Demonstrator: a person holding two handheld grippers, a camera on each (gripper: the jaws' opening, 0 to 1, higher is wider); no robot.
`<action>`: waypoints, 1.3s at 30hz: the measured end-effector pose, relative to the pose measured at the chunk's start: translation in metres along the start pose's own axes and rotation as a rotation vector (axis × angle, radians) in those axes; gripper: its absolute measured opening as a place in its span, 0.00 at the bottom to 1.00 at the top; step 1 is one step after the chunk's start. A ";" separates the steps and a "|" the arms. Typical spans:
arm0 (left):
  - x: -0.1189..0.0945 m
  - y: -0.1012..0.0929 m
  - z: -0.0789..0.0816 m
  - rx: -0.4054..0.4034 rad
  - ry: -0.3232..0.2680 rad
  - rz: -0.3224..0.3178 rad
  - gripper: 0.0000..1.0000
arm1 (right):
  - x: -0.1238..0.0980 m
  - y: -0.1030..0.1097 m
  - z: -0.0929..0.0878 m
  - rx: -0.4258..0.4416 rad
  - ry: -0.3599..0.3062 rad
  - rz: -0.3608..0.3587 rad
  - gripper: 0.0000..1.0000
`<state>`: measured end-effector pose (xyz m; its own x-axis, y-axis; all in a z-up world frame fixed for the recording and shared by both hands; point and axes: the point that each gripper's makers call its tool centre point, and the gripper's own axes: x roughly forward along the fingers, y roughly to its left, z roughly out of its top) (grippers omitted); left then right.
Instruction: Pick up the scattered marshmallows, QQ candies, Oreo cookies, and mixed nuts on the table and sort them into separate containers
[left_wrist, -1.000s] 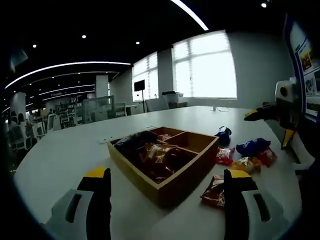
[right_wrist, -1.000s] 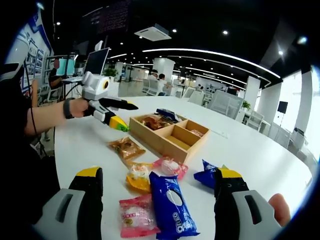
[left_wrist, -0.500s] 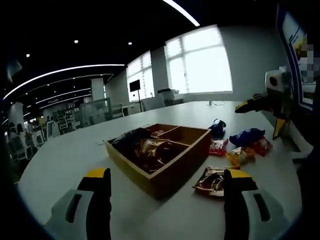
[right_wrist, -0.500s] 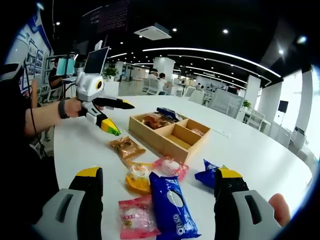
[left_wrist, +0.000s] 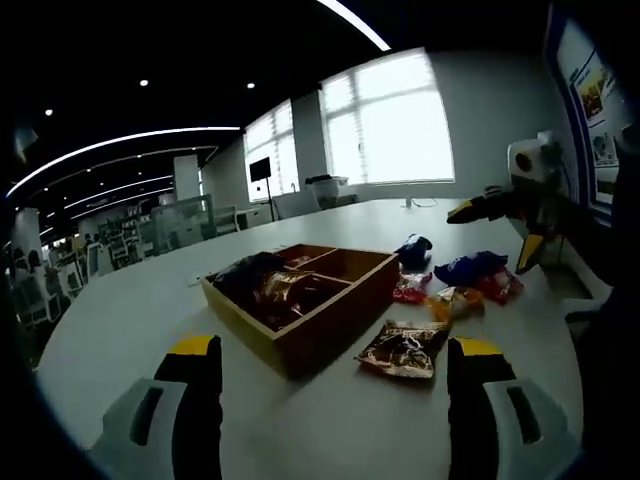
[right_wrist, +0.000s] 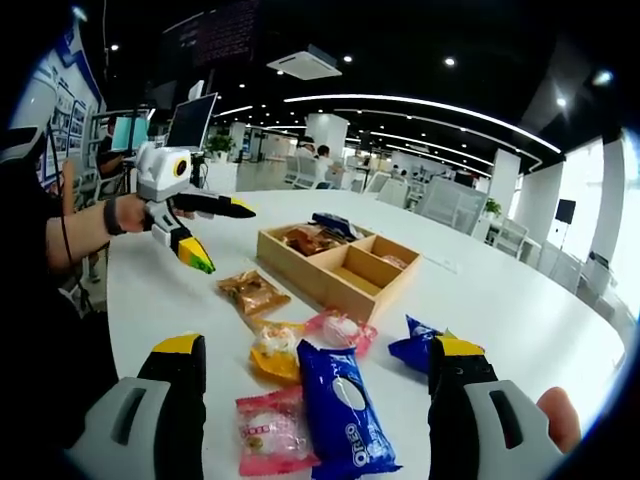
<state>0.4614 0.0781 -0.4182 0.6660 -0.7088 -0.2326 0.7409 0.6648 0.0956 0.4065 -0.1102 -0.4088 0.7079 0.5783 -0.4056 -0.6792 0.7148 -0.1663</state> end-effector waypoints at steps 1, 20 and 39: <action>-0.001 -0.002 0.001 0.004 -0.008 -0.008 0.97 | 0.000 0.000 0.000 0.000 0.001 0.000 0.88; -0.034 -0.019 0.006 0.038 0.039 0.000 0.97 | -0.003 -0.003 -0.001 -0.007 0.000 -0.005 0.88; -0.063 -0.012 0.002 -0.044 0.044 0.043 0.97 | -0.003 -0.002 0.000 -0.013 0.005 -0.005 0.87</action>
<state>0.4108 0.1146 -0.4026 0.6919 -0.6688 -0.2721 0.7065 0.7049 0.0640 0.4062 -0.1135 -0.4076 0.7101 0.5728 -0.4095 -0.6783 0.7125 -0.1795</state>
